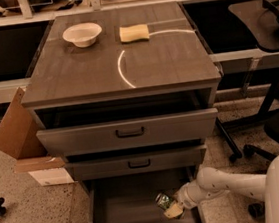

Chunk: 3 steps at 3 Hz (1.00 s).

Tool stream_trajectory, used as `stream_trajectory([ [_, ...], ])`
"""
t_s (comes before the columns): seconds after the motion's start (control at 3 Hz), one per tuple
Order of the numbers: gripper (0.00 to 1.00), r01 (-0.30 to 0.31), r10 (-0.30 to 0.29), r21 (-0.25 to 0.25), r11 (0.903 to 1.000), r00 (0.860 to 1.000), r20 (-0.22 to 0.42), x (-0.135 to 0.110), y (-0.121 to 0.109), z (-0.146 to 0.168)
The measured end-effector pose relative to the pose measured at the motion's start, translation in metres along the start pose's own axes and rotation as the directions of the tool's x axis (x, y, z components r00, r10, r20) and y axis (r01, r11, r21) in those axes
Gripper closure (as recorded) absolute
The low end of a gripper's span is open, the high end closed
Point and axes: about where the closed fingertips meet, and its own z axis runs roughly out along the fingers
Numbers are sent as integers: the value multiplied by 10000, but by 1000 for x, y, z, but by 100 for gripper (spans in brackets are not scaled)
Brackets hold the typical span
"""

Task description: Place green can into bottom drawer

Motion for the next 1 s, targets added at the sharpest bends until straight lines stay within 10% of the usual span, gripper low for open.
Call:
stream_trajectory([
  [0.67,4,-208,208,-15,9998,9998,-37,4,-4,4],
  [1.0,0,-275,272,223,9994,9995,155,3,-7,-2],
])
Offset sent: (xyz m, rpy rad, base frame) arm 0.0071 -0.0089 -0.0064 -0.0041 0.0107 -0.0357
